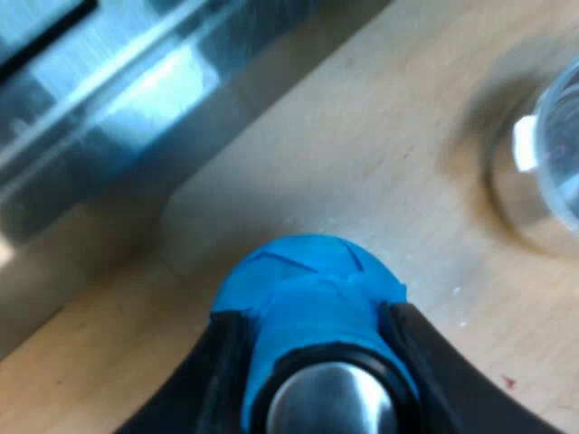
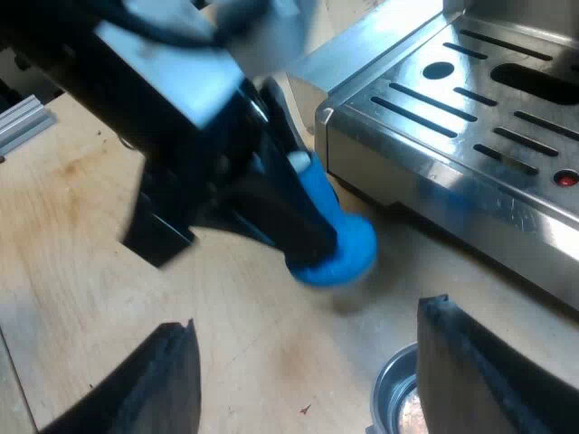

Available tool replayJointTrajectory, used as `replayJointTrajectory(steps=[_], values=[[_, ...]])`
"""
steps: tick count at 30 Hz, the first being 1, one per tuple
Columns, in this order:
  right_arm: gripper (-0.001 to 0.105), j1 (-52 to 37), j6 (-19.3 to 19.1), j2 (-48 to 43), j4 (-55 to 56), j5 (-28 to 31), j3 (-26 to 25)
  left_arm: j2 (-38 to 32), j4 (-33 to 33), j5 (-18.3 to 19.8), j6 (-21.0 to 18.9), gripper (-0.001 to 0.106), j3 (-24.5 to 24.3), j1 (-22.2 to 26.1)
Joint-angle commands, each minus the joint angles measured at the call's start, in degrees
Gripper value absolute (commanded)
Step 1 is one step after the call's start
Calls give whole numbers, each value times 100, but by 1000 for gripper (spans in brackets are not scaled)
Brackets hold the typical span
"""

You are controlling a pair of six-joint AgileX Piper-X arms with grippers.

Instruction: Grind coffee beans and then tamp

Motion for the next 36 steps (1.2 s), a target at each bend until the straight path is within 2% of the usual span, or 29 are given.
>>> replayJointTrajectory(steps=[1, 9, 16, 26, 29, 32, 34, 36], values=[[54, 7, 6, -17, -82, -61, -16, -543, 199, -41, 7, 0, -19, -18], [54, 7, -262, -17, -82, -61, -16, -1523, 715, -149, 7, 0, -19, -18], [54, 7, -239, -188, 92, -105, -16, -2256, 1304, -169, 7, 0, -19, -18], [54, 7, -312, -902, 1948, -94, -207, -3094, 1922, -169, -8, 0, -19, -18], [54, 7, -430, -1048, 2300, 40, -207, -3199, 2024, -169, -12, 0, -19, -18], [54, 7, -736, -1322, 2802, 484, -207, -3295, 2178, -169, -12, 0, -19, -18], [54, 7, -821, -1365, 2870, 484, -207, -3297, 2261, -150, -12, 0, -19, -18], [54, 7, -1066, -1490, 2956, 484, -171, -3297, 2285, -129, -12, 0, -19, -18]])
